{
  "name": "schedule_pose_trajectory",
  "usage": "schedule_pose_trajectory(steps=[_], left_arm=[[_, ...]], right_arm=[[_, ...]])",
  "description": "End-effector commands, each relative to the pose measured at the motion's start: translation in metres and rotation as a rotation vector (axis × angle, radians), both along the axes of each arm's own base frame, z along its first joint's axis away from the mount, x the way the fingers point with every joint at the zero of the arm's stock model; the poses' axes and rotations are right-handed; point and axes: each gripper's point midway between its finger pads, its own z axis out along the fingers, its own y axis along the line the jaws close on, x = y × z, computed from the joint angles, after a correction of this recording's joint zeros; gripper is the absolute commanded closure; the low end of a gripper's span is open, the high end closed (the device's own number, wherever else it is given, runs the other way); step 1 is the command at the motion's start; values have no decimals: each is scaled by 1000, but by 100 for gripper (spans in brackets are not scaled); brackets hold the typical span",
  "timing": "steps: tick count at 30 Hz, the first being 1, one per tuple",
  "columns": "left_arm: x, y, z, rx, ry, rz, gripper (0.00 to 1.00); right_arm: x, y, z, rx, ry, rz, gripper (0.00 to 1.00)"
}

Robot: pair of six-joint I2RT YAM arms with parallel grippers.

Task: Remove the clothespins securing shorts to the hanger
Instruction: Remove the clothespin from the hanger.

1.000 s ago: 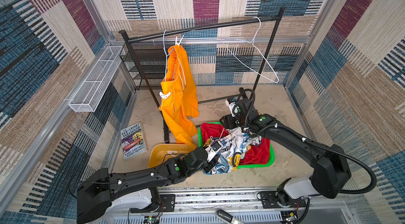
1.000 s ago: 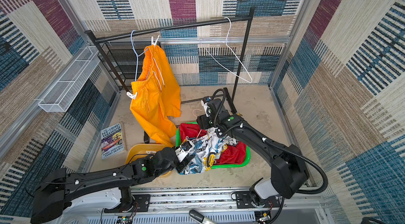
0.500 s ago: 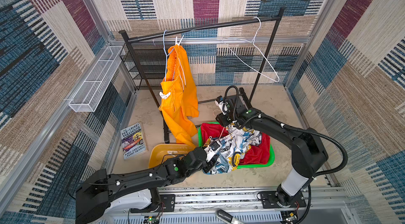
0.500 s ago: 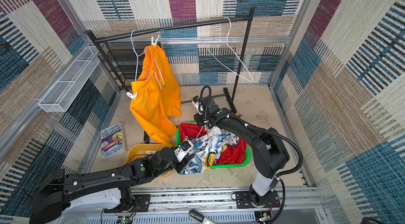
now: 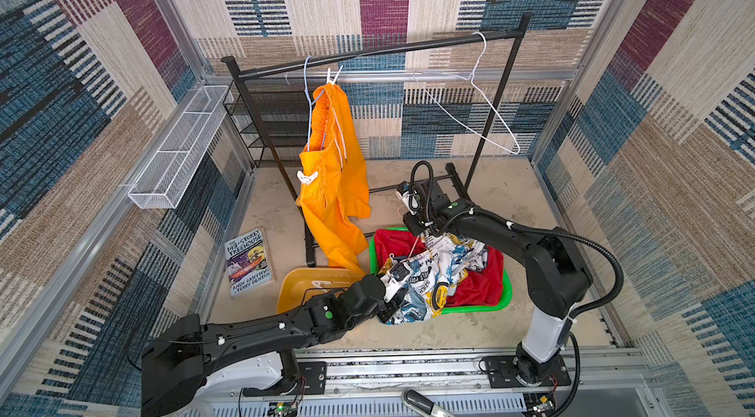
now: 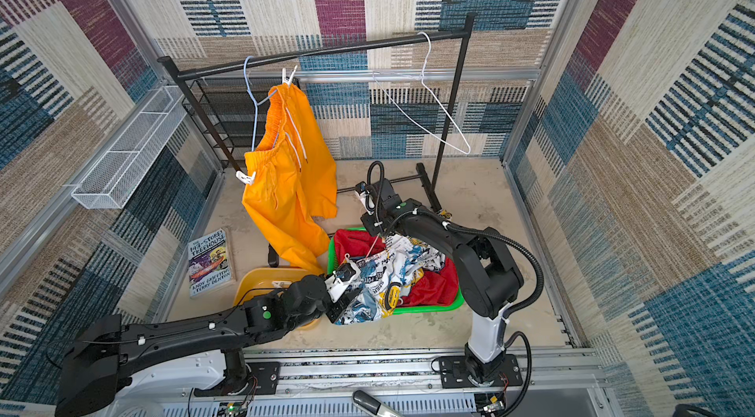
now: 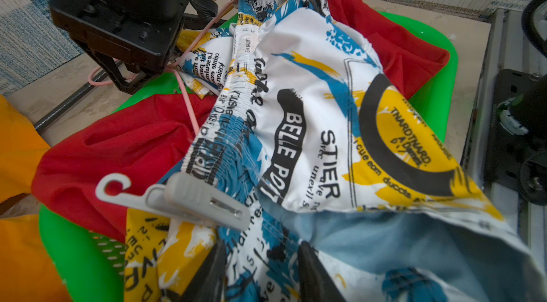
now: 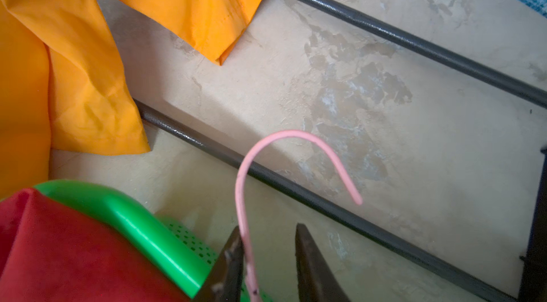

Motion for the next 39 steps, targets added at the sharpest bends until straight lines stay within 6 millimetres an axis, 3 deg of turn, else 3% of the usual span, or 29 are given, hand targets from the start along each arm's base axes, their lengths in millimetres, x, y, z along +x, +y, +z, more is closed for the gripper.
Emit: schedule_pose_trajectory(steps=[1, 6, 15, 24, 30, 36, 39], left_arm=[[0, 2, 0, -9, 8, 13, 56], [1, 4, 1, -9, 6, 22, 56], [6, 11, 6, -28, 19, 65, 56], [15, 18, 22, -95, 57, 108, 44], [18, 22, 48, -133, 55, 109, 35], [16, 23, 80, -121, 47, 31, 30], [15, 19, 87, -51, 72, -13, 28]], right_arm=[[6, 5, 9, 9, -41, 19, 74], [4, 11, 25, 51, -72, 46, 84], [-7, 6, 74, 134, -185, 48, 91], [-40, -24, 123, 246, -378, 3, 91], [-71, -42, 164, 372, -515, -1, 90], [-83, -50, 161, 396, -522, -8, 90], [-86, -52, 159, 402, -525, -11, 90]])
